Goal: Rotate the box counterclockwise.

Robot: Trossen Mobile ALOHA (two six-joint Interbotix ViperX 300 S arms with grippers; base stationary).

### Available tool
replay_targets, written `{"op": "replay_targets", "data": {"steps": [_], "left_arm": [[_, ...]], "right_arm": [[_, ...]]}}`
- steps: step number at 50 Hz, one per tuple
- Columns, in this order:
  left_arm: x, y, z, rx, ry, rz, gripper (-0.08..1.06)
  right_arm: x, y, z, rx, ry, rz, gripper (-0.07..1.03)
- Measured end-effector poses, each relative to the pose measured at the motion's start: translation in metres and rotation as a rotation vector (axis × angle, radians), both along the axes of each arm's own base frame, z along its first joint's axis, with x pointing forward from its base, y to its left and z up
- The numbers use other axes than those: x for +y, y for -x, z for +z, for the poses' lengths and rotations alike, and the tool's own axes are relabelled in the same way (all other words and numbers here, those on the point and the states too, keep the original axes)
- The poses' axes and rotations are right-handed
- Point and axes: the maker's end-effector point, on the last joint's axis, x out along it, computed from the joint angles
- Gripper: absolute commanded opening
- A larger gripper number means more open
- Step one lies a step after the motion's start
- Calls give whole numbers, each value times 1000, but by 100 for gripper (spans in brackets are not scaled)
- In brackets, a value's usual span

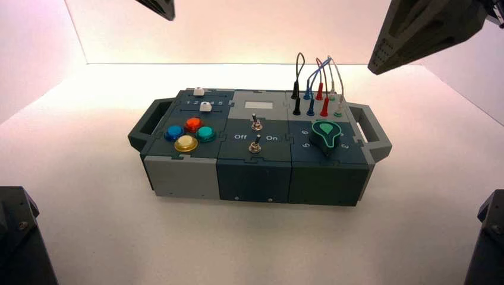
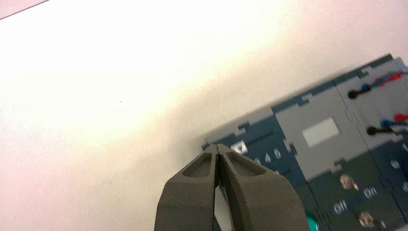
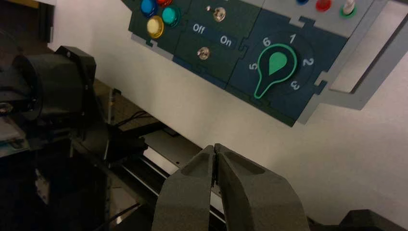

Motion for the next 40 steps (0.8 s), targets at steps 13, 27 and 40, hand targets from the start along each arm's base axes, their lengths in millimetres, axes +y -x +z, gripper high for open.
{"op": "replay_targets", "data": {"steps": [13,27,40], "left_arm": [[-12,-34,-30,38,-17,4,-3],[-19,-52,-66,105,-44,3,-3],[-21,-56,-91,151,-64,-1,-3]], "right_arm": [[0,12,-13,54,-17,-7,-2],[2,18,-21,93,-32,-15,-2],[10,23,-39,144,2,23,-2]]}}
